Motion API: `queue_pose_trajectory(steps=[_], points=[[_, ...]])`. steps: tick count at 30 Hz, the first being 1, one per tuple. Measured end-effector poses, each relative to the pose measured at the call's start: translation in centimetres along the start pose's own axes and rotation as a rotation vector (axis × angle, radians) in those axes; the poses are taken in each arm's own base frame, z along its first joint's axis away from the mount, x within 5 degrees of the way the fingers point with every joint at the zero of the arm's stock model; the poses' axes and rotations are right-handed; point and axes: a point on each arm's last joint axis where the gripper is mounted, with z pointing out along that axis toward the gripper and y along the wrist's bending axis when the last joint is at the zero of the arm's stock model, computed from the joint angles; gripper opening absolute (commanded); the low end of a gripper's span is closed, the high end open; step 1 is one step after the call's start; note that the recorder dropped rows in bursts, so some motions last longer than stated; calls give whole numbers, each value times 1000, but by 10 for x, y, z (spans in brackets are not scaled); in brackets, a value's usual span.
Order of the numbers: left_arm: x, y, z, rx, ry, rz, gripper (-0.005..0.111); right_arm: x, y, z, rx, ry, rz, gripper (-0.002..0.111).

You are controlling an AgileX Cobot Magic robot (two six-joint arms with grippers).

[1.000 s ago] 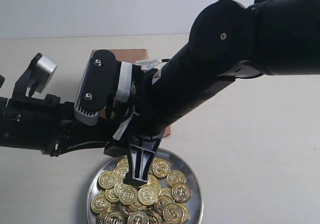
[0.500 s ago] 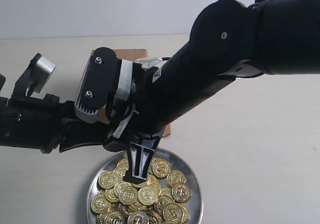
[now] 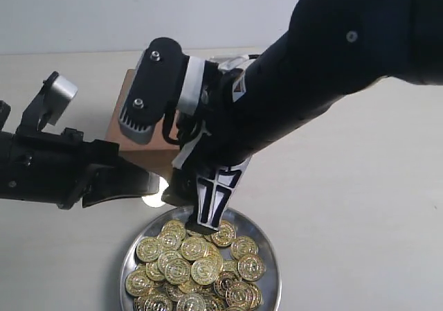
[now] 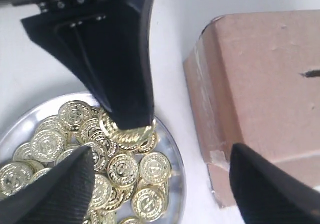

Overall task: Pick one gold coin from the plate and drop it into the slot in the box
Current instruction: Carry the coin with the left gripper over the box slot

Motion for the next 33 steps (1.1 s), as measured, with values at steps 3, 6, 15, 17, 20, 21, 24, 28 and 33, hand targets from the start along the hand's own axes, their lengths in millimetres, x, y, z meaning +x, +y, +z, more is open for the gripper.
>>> queue_pose_trajectory(steps=[3, 6, 15, 17, 20, 21, 24, 28, 33], points=[[-13, 1, -1, -61, -45, 34, 0, 1, 6, -19, -23, 21, 103, 11], [-33, -4, -6, -126, -103, 68, 0, 6, 12, -28, -71, 75, 210, 0], [-92, -28, -28, -312, -202, 121, 0, 11, 21, -32, -149, 152, 298, 0], [-101, -32, -32, -360, -227, 131, 0, 11, 21, -32, -150, 151, 299, 0], [-108, -39, -31, -411, -257, 146, 0, 11, 21, -32, -151, 150, 301, 0], [-109, -42, -28, -422, -263, 145, 0, 11, 21, -32, -151, 150, 301, 0], [-109, -49, -13, -465, -257, 175, 0, 11, 21, -32, -152, 150, 302, 0], [-113, -46, 5, -547, -241, 177, 0, 11, 21, -32, -153, 151, 302, 0], [-123, -32, 20, -621, -233, 106, 0, 11, 21, -32, -155, 151, 303, 0]])
